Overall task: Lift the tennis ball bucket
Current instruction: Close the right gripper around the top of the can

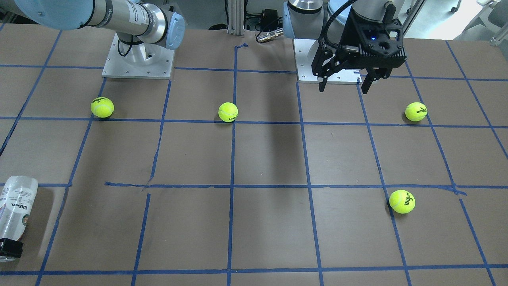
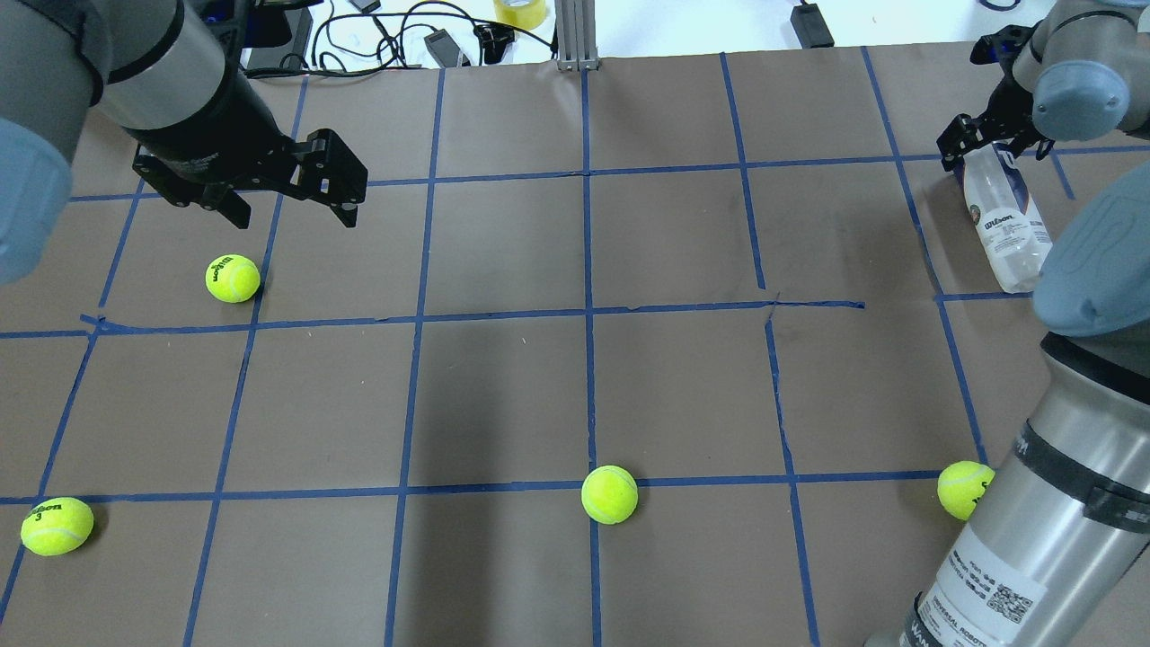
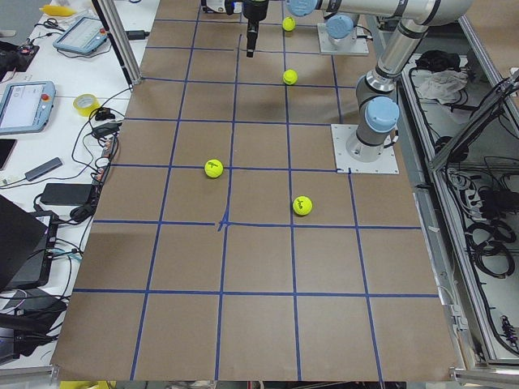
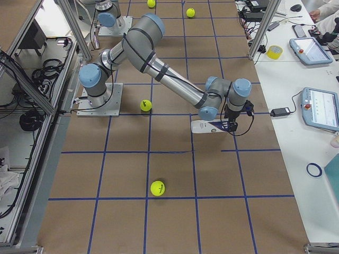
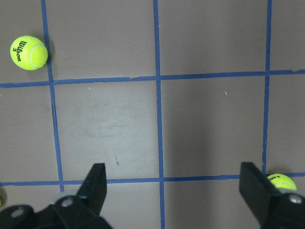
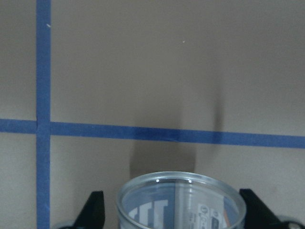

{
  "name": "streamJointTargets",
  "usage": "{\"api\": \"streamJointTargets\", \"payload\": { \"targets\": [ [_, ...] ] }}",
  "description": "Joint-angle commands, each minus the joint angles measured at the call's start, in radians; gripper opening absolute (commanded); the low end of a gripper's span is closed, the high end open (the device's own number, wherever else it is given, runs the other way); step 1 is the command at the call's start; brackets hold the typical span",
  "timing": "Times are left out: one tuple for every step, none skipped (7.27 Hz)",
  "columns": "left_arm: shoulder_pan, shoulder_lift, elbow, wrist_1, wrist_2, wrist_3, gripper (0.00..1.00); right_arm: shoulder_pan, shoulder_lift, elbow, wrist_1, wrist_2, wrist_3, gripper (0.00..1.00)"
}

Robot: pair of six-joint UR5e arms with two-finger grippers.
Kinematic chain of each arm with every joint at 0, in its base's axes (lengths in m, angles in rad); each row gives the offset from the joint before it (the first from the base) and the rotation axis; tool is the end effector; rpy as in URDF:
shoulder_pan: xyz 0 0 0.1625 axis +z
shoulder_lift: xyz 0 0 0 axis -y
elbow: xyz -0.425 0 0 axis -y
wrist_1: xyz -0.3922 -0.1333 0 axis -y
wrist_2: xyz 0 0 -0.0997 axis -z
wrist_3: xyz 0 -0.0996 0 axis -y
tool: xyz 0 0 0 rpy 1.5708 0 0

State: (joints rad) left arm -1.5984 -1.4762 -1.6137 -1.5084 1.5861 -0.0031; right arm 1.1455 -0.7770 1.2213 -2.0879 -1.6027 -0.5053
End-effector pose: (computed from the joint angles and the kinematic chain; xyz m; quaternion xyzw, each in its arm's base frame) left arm -0.1445 -0.4581 0.5183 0.0118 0.9983 -0.0571 0.0068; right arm -0.1966 -0.7495 0.1999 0.0394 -0.9984 0.0254 0.0306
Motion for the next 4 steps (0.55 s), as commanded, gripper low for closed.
{"api": "streamJointTargets", "payload": {
  "targets": [
    [0.0, -0.001, 0.0, -0.001, 0.0, 0.0, 1.0, -0.001, 0.001, 0.004, 0.005, -0.008, -0.002, 0.98],
    [0.0, 0.0, 0.0, 0.001, 0.0, 0.0, 1.0, -0.001, 0.001, 0.006, 0.006, -0.009, -0.043, 0.83],
    [0.0, 0.001, 0.0, 0.001, 0.0, 0.0, 1.0, -0.001, 0.001, 0.006, 0.006, -0.009, -0.051, 0.65],
    [0.0, 0.001, 0.0, -0.001, 0.0, 0.0, 1.0, -0.001, -0.001, 0.007, 0.006, -0.009, -0.053, 0.62]
  ]
}}
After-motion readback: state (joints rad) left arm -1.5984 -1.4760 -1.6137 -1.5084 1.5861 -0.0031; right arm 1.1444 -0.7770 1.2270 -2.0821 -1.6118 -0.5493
